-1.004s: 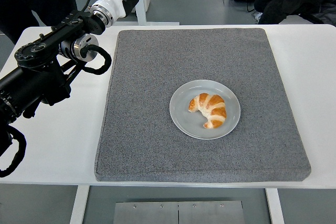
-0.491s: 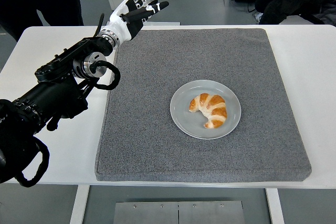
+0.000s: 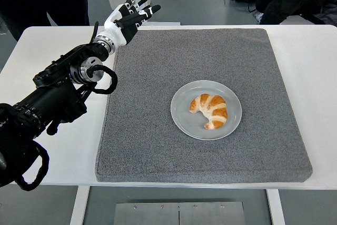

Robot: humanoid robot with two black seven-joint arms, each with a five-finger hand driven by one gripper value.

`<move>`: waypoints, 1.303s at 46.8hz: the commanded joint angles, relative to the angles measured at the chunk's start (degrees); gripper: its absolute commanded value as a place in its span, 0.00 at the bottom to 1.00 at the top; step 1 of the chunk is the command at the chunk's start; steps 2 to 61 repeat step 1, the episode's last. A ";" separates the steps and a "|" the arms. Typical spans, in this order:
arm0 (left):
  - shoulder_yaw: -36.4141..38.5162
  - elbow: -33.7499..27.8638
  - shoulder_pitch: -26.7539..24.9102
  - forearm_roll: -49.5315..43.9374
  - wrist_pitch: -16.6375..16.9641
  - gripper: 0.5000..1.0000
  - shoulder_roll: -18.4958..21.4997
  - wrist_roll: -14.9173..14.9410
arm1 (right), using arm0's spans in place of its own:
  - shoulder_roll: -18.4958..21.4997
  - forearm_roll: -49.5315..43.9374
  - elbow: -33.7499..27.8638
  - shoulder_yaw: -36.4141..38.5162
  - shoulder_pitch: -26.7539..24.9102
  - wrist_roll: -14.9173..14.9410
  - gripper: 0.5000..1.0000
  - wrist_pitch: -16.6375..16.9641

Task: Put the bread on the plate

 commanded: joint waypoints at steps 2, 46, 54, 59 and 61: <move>0.00 0.00 -0.06 0.01 0.00 0.97 0.00 0.04 | 0.00 0.06 -0.17 0.09 -0.01 0.00 1.00 -0.24; 0.00 0.00 -0.06 0.01 0.00 0.97 0.00 0.04 | 0.00 0.06 -0.17 0.09 -0.01 0.00 1.00 -0.24; 0.00 0.00 -0.06 0.01 0.00 0.97 0.00 0.04 | 0.00 0.06 -0.17 0.09 -0.01 0.00 1.00 -0.24; 0.00 0.00 -0.06 0.01 0.00 0.97 0.00 0.04 | 0.00 0.06 -0.17 0.09 -0.01 0.00 1.00 -0.24; 0.00 0.00 -0.06 0.01 0.00 0.97 0.00 0.04 | 0.00 0.06 -0.17 0.09 -0.01 0.00 1.00 -0.24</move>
